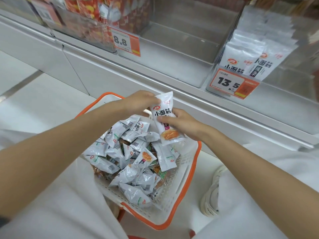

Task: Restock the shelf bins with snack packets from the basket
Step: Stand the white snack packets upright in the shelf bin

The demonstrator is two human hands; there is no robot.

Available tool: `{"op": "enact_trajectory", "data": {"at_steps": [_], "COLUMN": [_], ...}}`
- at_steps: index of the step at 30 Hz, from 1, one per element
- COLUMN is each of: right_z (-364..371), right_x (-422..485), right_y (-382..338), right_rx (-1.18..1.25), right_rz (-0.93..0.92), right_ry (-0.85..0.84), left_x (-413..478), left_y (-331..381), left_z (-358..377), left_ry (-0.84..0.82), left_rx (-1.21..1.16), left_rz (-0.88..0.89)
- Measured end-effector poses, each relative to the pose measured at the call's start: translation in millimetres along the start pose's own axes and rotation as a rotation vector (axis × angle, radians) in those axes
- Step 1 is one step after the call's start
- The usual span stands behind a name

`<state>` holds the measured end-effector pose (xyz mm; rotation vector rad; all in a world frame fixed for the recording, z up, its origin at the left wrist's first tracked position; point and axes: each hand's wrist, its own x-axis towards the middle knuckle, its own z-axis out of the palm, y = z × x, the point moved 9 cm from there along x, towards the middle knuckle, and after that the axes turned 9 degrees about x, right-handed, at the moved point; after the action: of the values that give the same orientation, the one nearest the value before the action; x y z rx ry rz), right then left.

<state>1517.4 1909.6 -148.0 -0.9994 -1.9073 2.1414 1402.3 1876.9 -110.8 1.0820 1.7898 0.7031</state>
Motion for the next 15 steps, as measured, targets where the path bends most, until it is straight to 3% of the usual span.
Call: {"op": "enact_trajectory", "data": {"at_steps": [4,9,15], "right_z": [5.9,-2.8,3.6], "right_x": [-6.3,-12.5,-21.6], "right_y": [-14.5,-33.6,-41.2], "right_rx": [0.028,0.011,-0.053], "right_rz": [-0.015,-0.129,-0.134], "right_ry": [0.026,0.172,0.018], "left_x": [5.4,9.8,7.1], "left_y": [13.7,20.8,28.1], "left_z": [-4.8,-17.9,-39.8], "left_ry": [0.156,0.384,0.531], "left_rx": [-0.207,-0.226,-0.205], "left_rz": [0.073,0.139,0.212]}}
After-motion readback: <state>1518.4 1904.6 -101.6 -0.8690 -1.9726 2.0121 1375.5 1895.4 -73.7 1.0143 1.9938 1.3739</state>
